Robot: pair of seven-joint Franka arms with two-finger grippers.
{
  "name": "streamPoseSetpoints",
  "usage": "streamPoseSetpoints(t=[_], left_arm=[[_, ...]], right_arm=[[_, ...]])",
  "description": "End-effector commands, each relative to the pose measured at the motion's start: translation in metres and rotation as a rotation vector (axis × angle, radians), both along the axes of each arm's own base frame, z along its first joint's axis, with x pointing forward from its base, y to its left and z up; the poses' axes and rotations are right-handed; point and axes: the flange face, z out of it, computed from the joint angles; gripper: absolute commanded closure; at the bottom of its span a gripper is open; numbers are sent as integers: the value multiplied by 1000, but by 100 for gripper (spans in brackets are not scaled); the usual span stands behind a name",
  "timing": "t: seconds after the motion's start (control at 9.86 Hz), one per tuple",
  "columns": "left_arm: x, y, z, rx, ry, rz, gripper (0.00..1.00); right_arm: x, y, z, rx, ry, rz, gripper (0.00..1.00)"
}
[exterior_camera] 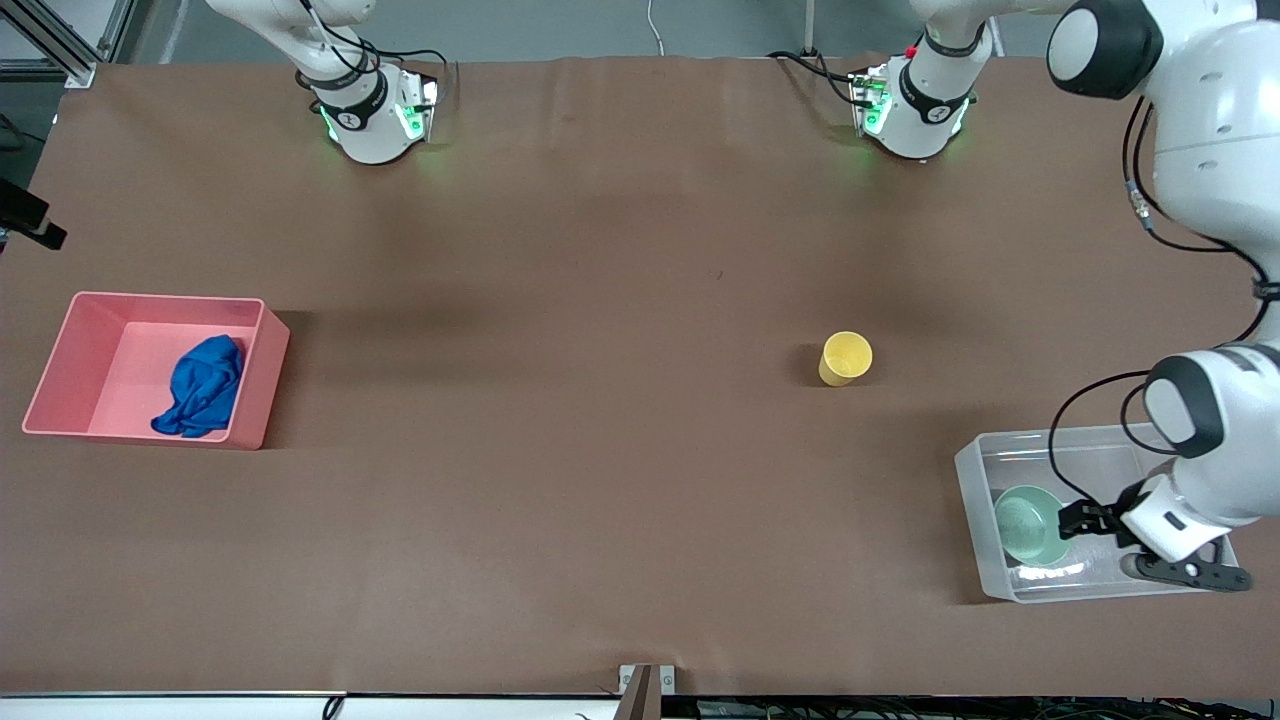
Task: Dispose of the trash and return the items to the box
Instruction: 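Release the green bowl into the clear box with the left gripper, then move the left gripper from the box to the yellow cup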
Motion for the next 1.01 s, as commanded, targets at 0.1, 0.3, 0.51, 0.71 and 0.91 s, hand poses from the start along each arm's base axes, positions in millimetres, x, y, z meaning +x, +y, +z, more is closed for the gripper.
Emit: streamPoseSetpoints(t=[0.1,0.3,0.51,0.71,0.91], left_arm=[[-67,-53,76,20,24,-10,3],[-114,-82,91,16,51,-20,3],[-169,-115,92,16,90,8,3],[-214,-156,71,17,152,0,3],[-237,-189,37,24,213,-42,3]], right_arm=[[-1,1,-1,-16,6,18,0],[-1,1,-1,-16,5,19,0],[1,1,-1,-18,-9,27,0],[0,0,-1,-18,-7,25,0],[0,0,-1,-18,-7,25,0]])
